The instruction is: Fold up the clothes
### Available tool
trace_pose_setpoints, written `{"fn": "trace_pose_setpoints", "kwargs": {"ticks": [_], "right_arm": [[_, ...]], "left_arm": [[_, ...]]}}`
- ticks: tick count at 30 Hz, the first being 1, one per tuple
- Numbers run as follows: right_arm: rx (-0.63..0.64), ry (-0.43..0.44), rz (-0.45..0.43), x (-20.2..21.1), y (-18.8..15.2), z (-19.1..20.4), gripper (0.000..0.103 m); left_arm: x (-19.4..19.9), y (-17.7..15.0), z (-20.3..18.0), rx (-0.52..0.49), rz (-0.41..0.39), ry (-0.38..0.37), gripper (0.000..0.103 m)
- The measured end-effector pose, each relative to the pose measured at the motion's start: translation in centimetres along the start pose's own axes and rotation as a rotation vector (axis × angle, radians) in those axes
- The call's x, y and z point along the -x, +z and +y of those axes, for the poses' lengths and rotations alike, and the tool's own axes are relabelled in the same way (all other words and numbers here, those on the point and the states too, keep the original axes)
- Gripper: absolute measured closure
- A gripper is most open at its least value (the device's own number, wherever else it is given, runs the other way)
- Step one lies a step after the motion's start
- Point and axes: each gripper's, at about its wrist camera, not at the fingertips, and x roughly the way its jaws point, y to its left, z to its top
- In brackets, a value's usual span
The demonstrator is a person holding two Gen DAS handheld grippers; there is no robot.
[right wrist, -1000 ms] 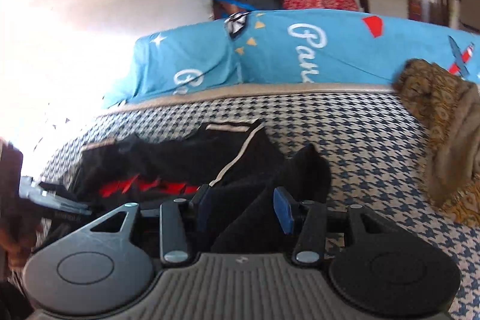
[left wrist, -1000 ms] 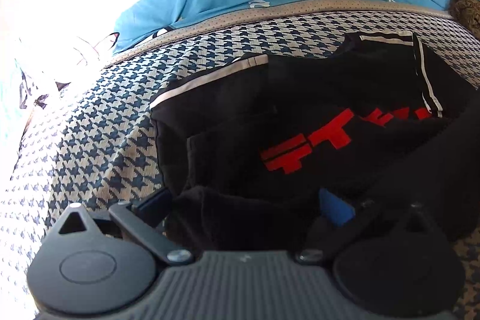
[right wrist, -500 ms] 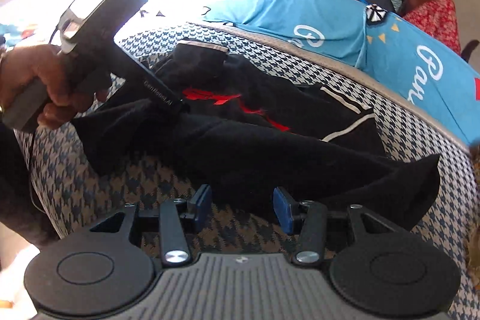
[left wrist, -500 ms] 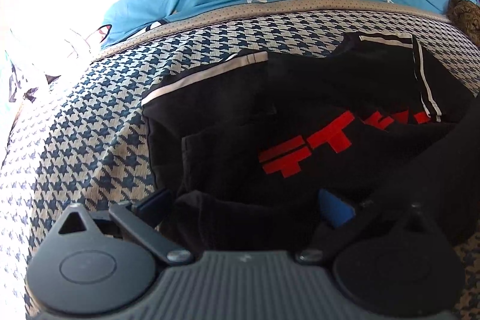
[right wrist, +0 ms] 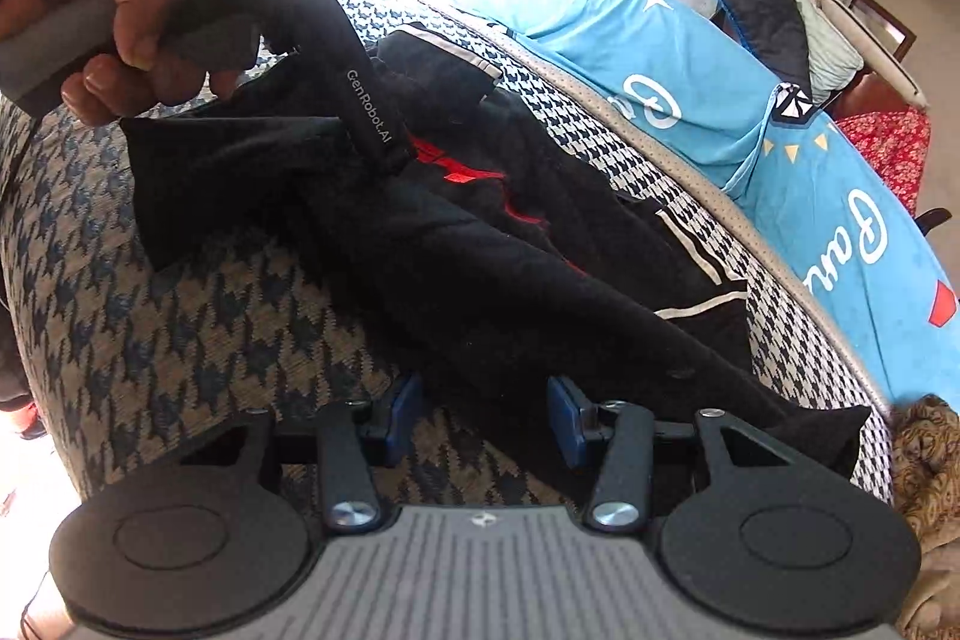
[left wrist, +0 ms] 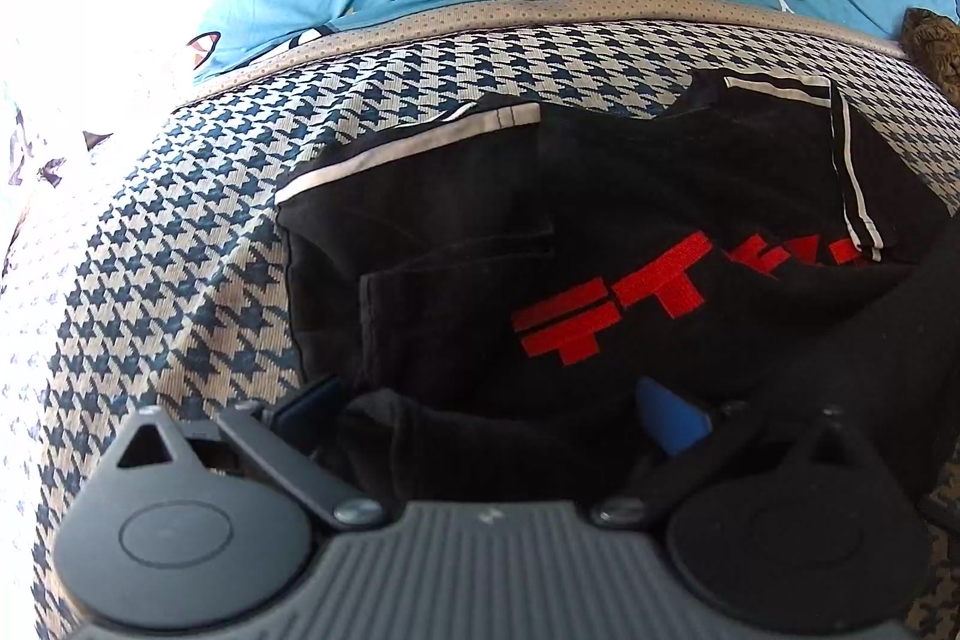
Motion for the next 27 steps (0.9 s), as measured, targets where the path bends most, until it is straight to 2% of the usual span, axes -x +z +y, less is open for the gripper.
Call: {"fn": "trace_pose_setpoints", "kwargs": {"ticks": [3, 5, 7, 10, 15, 20, 25, 27], "right_arm": [[-0.001, 0.008, -0.002, -0.2, 0.2, -0.1, 0.059], [-0.013, 0.024, -0.004, -0.3, 0.4, -0.2, 0.072], [-0.028, 0.038, -0.01, -0.3, 0.6, -0.3, 0.09], [-0.056, 0.049, -0.028, 0.0, 0.7, -0.7, 0.099], [-0.171, 0.072, -0.066, 1.2, 0.9, -2.1, 0.1], [-0.285, 0.096, -0.121, 3.3, 1.0, -3.0, 0.1], [-0.337, 0.083, -0.149, 4.6, 1.0, -3.0, 0.1], [-0.367, 0.087, -0.162, 4.8, 1.1, -3.2, 0.1]], "left_arm": [[0.1, 0.0, 0.0, 0.001, 0.0, -0.004, 0.0], [0.1, 0.0, 0.0, 0.002, -0.001, -0.006, 0.0], [0.2, 0.0, 0.1, 0.004, -0.002, -0.009, 0.0], [0.4, -0.1, 0.3, 0.014, -0.009, -0.019, 0.0], [1.8, -0.3, 1.3, 0.056, -0.042, -0.059, 0.0], [4.9, -1.4, 2.8, 0.117, -0.102, -0.117, 0.0], [8.6, -4.0, 4.2, 0.163, -0.175, -0.183, 0.0], [9.8, -5.3, 3.8, 0.145, -0.193, -0.196, 0.0]]}}
